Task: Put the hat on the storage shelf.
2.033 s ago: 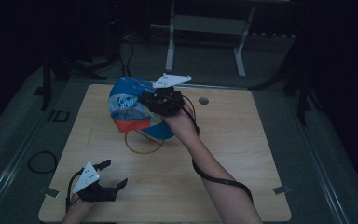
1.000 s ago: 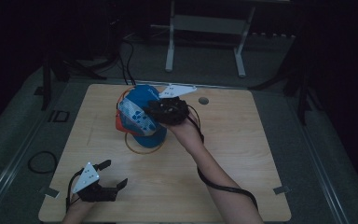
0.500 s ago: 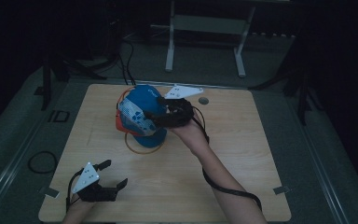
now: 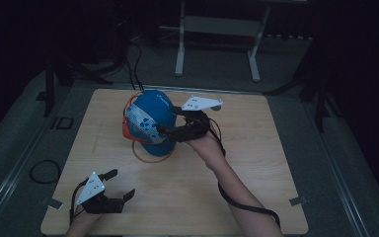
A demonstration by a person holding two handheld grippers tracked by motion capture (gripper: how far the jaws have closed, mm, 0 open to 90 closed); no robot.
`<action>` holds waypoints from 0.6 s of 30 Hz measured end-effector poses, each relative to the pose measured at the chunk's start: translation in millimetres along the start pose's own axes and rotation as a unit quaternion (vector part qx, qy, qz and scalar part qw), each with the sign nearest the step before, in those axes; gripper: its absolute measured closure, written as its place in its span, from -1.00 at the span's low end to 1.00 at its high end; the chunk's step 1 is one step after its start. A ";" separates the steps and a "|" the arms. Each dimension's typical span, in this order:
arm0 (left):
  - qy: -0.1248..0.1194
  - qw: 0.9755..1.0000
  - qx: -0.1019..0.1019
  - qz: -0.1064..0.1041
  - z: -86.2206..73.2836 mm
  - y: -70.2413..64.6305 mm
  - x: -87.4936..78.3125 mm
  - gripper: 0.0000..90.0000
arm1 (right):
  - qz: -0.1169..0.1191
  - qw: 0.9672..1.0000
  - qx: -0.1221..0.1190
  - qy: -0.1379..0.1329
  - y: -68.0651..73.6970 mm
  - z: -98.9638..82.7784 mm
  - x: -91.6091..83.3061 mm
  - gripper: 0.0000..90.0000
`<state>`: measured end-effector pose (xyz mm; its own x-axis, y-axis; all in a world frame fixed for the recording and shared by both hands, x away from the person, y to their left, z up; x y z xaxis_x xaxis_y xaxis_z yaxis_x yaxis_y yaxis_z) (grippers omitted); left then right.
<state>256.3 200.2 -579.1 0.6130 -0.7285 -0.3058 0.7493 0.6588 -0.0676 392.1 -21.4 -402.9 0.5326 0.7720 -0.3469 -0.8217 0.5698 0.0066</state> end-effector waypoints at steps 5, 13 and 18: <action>0.000 1.000 0.000 0.000 -0.1 0.1 0.0 -0.86 | -0.008 1.000 0.001 0.004 -4.3 -9.0 -2.7 -0.65; 0.000 1.000 0.000 -0.002 0.0 -0.3 0.1 -0.86 | -0.011 1.000 -0.009 0.012 -6.8 -26.9 -5.9 -0.66; -0.001 1.000 -0.001 -0.003 0.2 -0.4 -0.3 -0.86 | -0.009 1.000 -0.019 0.013 -5.6 -36.6 -9.5 -0.68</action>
<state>255.9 200.1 -578.8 0.6097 -0.7326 -0.3026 0.7523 0.6551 -0.0702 384.2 -42.1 -433.9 0.5432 0.7537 -0.3700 -0.8188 0.5730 -0.0350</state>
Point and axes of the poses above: each handheld gripper's, and its own axes: x roughly forward along the jaws, z roughly out of its top, y roughly to its left, the point moved 5 cm from there along x, roughly forward along the jaws, and after that the axes turned 8 degrees about -z, right-handed, at the moved point
